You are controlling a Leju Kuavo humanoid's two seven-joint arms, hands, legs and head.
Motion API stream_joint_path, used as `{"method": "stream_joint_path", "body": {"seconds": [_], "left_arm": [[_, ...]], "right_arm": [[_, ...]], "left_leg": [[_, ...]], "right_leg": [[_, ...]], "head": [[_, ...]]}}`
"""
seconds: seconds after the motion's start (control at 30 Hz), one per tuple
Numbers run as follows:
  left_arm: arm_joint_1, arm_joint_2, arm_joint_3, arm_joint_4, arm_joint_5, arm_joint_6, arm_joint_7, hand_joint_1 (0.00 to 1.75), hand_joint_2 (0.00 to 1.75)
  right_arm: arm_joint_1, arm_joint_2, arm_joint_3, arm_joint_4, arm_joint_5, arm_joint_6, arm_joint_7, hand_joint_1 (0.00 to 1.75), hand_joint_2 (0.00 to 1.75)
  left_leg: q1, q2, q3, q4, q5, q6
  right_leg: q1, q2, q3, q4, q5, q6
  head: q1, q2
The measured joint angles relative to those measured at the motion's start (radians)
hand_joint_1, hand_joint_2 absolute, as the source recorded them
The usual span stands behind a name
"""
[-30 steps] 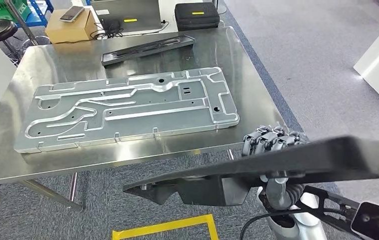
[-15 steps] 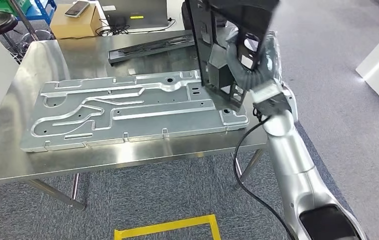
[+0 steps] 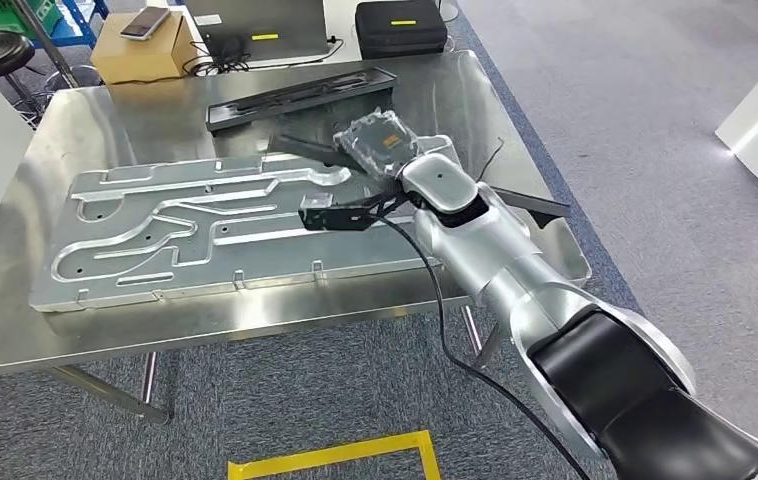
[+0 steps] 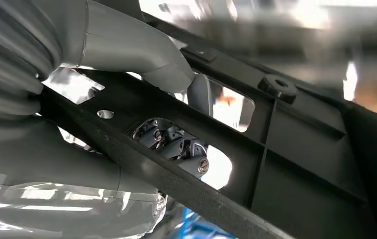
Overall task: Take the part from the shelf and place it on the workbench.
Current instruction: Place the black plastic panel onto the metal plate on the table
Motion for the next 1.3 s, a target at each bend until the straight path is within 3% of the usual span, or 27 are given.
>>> {"method": "stream_joint_path", "body": {"seconds": [0.07, 0.13, 0.2, 0.3, 0.33, 0.37, 0.4, 0.5, 0.57, 0.7, 0.73, 0.83, 0.87, 0.9, 1.0, 1.07, 1.13, 1.2, 1.23, 1.3], "left_arm": [[-0.003, 0.000, 0.000, 0.000, -0.006, -0.010, -0.003, 0.00, 1.75], [-0.008, -0.001, 0.000, 0.000, -0.014, -0.019, -0.004, 0.00, 1.75], [-0.015, -0.001, 0.000, 0.000, -0.021, -0.026, -0.005, 0.00, 1.75], [-0.027, -0.001, 0.000, 0.000, -0.030, -0.033, -0.007, 0.00, 1.75], [-0.029, -0.001, 0.000, 0.000, -0.032, -0.033, -0.008, 0.00, 1.75], [-0.030, -0.001, 0.000, 0.000, -0.034, -0.033, -0.009, 0.00, 1.75], [-0.030, -0.001, 0.000, 0.000, -0.035, -0.033, -0.010, 0.00, 1.75], [-0.031, -0.004, -0.001, 0.000, -0.043, -0.035, -0.015, 0.00, 1.75], [-0.031, -0.007, -0.002, 0.000, -0.051, -0.035, -0.018, 0.00, 1.75], [-0.029, -0.009, -0.004, 0.000, -0.064, -0.031, -0.032, 0.00, 1.75], [-0.028, -0.008, -0.005, 0.000, -0.068, -0.027, -0.036, 0.00, 1.75], [-0.023, -0.007, -0.005, 0.000, -0.073, -0.012, -0.048, 0.00, 1.75], [-0.020, -0.007, -0.005, 0.000, -0.074, -0.006, -0.050, 0.00, 1.75], [-0.018, -0.007, -0.005, 0.000, -0.075, 0.000, -0.051, 0.00, 1.75], [-0.015, -0.006, -0.006, 0.000, -0.083, 0.017, -0.048, 0.00, 1.75], [-0.016, -0.005, -0.007, 0.000, -0.089, 0.025, -0.044, 0.00, 0.87], [-0.015, -0.004, -0.008, 0.000, -0.095, 0.027, -0.043, 0.00, 0.00], [-0.016, -0.004, -0.009, 0.000, -0.101, 0.027, -0.041, 0.00, 0.00], [-0.017, -0.004, -0.010, 0.000, -0.104, 0.027, -0.040, 0.00, 0.00], [-0.021, -0.004, -0.010, 0.000, -0.108, 0.028, -0.036, 0.00, 0.00]], "right_arm": [[-0.002, 0.013, 0.056, 0.055, 0.047, 0.026, 0.023, 1.66, 1.75], [0.003, 0.019, 0.099, 0.094, 0.080, 0.043, 0.041, 1.66, 1.75], [0.011, 0.022, 0.134, 0.123, 0.107, 0.051, 0.057, 1.66, 1.75], [0.032, 0.022, 0.178, 0.158, 0.149, 0.049, 0.086, 1.66, 1.75], [0.043, 0.022, 0.192, 0.168, 0.162, 0.044, 0.097, 1.66, 1.75], [0.053, 0.022, 0.205, 0.175, 0.174, 0.035, 0.108, 1.66, 1.75], [0.059, 0.022, 0.217, 0.181, 0.183, 0.025, 0.118, 1.66, 1.75], [0.064, 0.022, 0.244, 0.190, 0.204, -0.010, 0.143, 1.66, 1.75], [0.065, 0.022, 0.257, 0.195, 0.215, -0.033, 0.151, 1.66, 1.75], [0.069, 0.020, 0.273, 0.204, 0.228, -0.072, 0.154, 1.66, 1.75], [0.070, 0.020, 0.276, 0.206, 0.228, -0.079, 0.152, 1.24, 1.31], [0.086, 0.018, 0.279, 0.213, 0.226, -0.096, 0.144, 0.00, 0.00], [0.094, 0.017, 0.279, 0.216, 0.225, -0.102, 0.142, 0.00, 0.00], [0.101, 0.015, 0.279, 0.219, 0.223, -0.107, 0.139, 0.00, 0.00], [0.112, 0.011, 0.279, 0.223, 0.221, -0.123, 0.136, 0.00, 0.00], [0.114, 0.009, 0.279, 0.224, 0.219, -0.136, 0.135, 0.00, 0.00], [0.116, 0.006, 0.278, 0.225, 0.213, -0.153, 0.133, 0.00, 0.00], [0.117, 0.002, 0.275, 0.225, 0.207, -0.172, 0.132, 0.00, 0.00], [0.118, 0.000, 0.273, 0.225, 0.205, -0.181, 0.132, 0.00, 0.00], [0.121, -0.007, 0.267, 0.226, 0.203, -0.198, 0.131, 0.00, 0.00]], "left_leg": [[-0.003, -0.002, 0.021, -0.045, 0.002, 0.010], [-0.003, -0.002, 0.021, -0.049, 0.001, 0.023], [-0.002, -0.002, 0.025, -0.053, 0.001, 0.037], [-0.003, -0.002, 0.028, -0.055, -0.002, 0.048], [-0.004, -0.002, 0.028, -0.055, -0.003, 0.050], [-0.006, -0.002, 0.030, -0.054, -0.004, 0.051], [-0.008, -0.002, 0.032, -0.054, -0.006, 0.052], [-0.016, -0.002, 0.040, -0.053, -0.011, 0.049], [-0.017, -0.002, 0.041, -0.053, -0.014, 0.042], [-0.018, -0.001, 0.038, -0.037, -0.031, 0.022], [-0.017, -0.001, 0.023, -0.001, -0.055, 0.018], [-0.009, -0.001, -0.058, 0.181, -0.138, 0.005], [-0.006, -0.001, -0.075, 0.213, -0.143, 0.001], [-0.002, -0.001, -0.072, 0.205, -0.127, -0.003], [0.005, -0.001, 0.013, 0.025, -0.037, -0.008], [0.003, -0.004, 0.047, -0.043, -0.023, 0.001], [0.000, -0.005, 0.048, -0.045, -0.026, 0.016], [0.002, -0.004, 0.049, -0.049, -0.023, 0.030], [0.002, -0.003, 0.050, -0.052, -0.022, 0.036], [0.002, -0.002, 0.050, -0.053, -0.022, 0.044]], "right_leg": [[0.003, 0.000, -0.003, 0.003, -0.004, 0.009], [0.003, 0.000, -0.003, 0.004, -0.008, 0.019], [0.000, -0.001, -0.016, 0.036, -0.031, 0.029], [-0.002, 0.000, -0.106, 0.210, -0.109, 0.037], [-0.002, -0.001, -0.137, 0.262, -0.122, 0.038], [-0.002, -0.001, -0.154, 0.282, -0.116, 0.036], [-0.001, -0.001, -0.152, 0.264, -0.092, 0.032], [0.008, -0.003, -0.072, 0.078, 0.009, 0.007], [0.014, -0.005, -0.042, 0.011, 0.028, -0.002], [0.007, -0.004, -0.029, -0.011, 0.036, -0.011], [0.003, -0.004, -0.025, -0.017, 0.038, -0.014], [0.002, -0.004, -0.022, -0.019, 0.037, -0.018], [0.001, -0.003, -0.022, -0.018, 0.036, -0.018], [0.000, -0.002, -0.021, -0.016, 0.035, -0.016], [-0.002, 0.003, -0.022, -0.002, 0.024, -0.003], [0.000, 0.005, -0.026, 0.007, 0.018, 0.007], [0.001, 0.006, -0.027, 0.007, 0.018, 0.016], [-0.002, 0.004, -0.033, 0.022, 0.005, 0.027], [-0.003, 0.003, -0.046, 0.053, -0.015, 0.031], [-0.004, 0.002, -0.104, 0.175, -0.079, 0.038]], "head": [[0.000, 0.000], [0.000, 0.000], [0.000, 0.000], [0.000, 0.000], [0.000, 0.000], [0.000, 0.000], [0.000, 0.000], [0.000, 0.000], [0.000, 0.000], [0.000, 0.000], [0.000, 0.000], [0.000, 0.000], [0.000, 0.000], [0.000, 0.000], [0.000, 0.000], [0.000, 0.000], [0.000, 0.000], [0.000, 0.000], [0.000, 0.000], [0.000, 0.000]]}}
